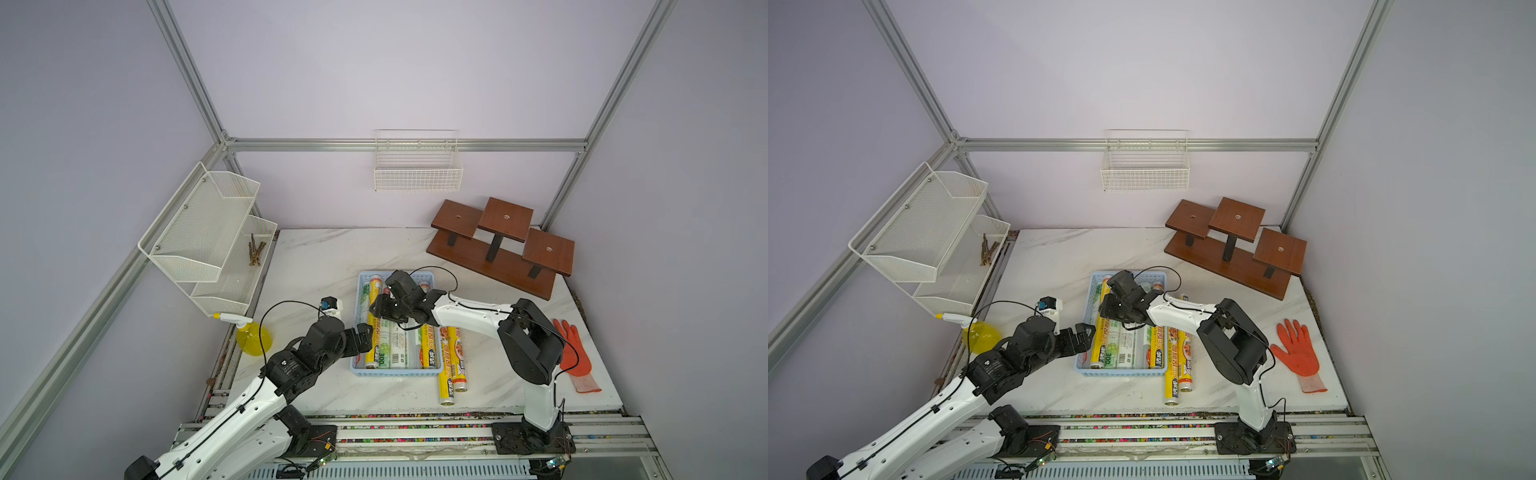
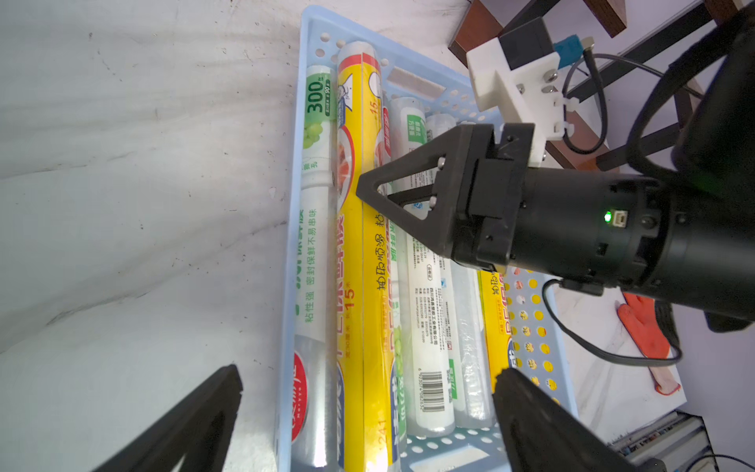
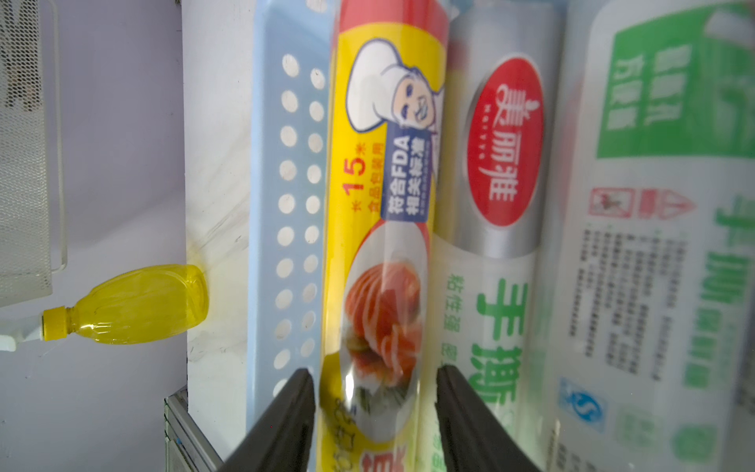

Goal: Put the plastic wrap into the basket
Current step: Place the plastic wrap in the basket, then pick up the plastic wrap from the center of the board.

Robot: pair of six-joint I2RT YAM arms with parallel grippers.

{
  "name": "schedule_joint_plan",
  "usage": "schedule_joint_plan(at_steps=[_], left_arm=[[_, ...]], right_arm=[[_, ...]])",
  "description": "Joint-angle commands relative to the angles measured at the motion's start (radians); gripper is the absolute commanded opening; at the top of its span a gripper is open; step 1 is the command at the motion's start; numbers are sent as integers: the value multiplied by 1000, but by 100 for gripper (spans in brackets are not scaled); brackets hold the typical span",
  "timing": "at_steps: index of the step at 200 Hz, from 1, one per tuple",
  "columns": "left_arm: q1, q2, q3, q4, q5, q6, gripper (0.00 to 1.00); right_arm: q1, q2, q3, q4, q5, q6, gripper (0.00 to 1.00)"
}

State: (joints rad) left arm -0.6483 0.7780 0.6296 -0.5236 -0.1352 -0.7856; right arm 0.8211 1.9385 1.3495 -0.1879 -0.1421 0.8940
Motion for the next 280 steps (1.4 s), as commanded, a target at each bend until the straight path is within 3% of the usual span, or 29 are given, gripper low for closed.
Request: schedule_joint_plan(at_steps=[1,48,97,164,280], left_arm=[[4,6,25,73,51,-1,100],[-43,104,44,247,125,-4,100],[-184,382,203,290,75,38,100],[-275,667,400,298,103,78,100],[-301,815,525,243,45,107,100]], right_arm=[[-1,-138,-35,8,64,-36,53],[-106,-386,-224,-56,288,-105,55],[-336,-561,-438,-79,185,-198,56],[-397,-513,-478,-230,165,-316,57],[-388,-439,-555,-314,46,-433,56]])
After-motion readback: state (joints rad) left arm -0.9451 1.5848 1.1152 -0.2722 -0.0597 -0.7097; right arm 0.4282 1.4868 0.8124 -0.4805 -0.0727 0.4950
